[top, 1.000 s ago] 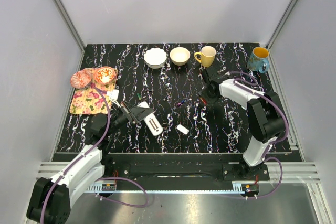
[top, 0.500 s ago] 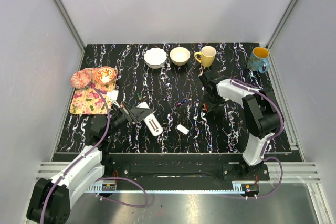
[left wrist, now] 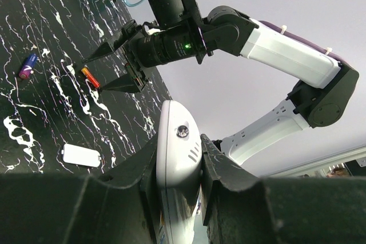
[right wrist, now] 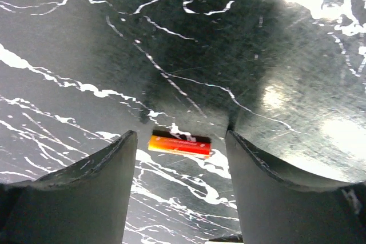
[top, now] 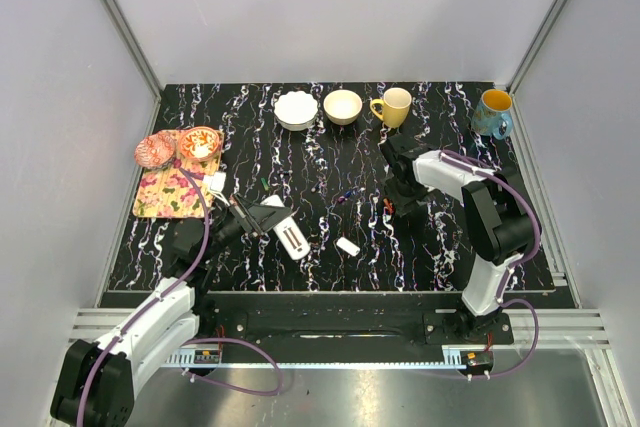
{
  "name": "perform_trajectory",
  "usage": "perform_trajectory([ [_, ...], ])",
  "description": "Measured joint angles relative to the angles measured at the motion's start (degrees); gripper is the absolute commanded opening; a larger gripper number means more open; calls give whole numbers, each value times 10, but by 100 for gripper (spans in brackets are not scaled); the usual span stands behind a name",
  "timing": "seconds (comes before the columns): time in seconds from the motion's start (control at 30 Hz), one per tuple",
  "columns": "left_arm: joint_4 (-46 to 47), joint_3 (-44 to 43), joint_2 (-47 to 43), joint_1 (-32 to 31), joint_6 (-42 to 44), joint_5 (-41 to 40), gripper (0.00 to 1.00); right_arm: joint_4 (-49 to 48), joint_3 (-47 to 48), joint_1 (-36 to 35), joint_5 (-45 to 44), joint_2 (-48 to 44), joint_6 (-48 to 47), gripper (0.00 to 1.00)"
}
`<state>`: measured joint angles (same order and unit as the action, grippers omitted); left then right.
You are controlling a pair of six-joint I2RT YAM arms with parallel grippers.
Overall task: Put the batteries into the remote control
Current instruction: Adjust the battery at the center of the board, then pick up the battery from the center of the board.
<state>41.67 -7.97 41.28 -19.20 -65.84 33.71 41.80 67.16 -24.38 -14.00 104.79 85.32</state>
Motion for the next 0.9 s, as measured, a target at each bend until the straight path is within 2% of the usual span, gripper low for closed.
perform_trajectory([
  [0.13, -2, 0, -1, 0, 0, -2, 0, 14, 0, 0, 0, -2, -11, 72],
  [0.27, -11, 0, -5, 0, 0, -5, 0, 33, 0, 0, -2, -11, -50, 69],
  [0.4, -20, 0, -8, 0, 1, -6, 0, 38, 18, -1, -7, -35, -190, 69],
  [0.5, -26, 0, -9, 0, 5, -10, 0, -2, 22, -5, -13, -63, -319, 65],
  [0.6, -28, 0, -11, 0, 9, -13, 0, -102, -43, -12, 26, -138, -454, 61],
  [0.7, -28, 0, -12, 0, 11, -16, 0, -136, -87, -16, 58, -186, -551, 58],
  [0.9, -28, 0, -9, -3, 14, -14, 0, -155, -75, -20, 76, -123, -701, 42],
])
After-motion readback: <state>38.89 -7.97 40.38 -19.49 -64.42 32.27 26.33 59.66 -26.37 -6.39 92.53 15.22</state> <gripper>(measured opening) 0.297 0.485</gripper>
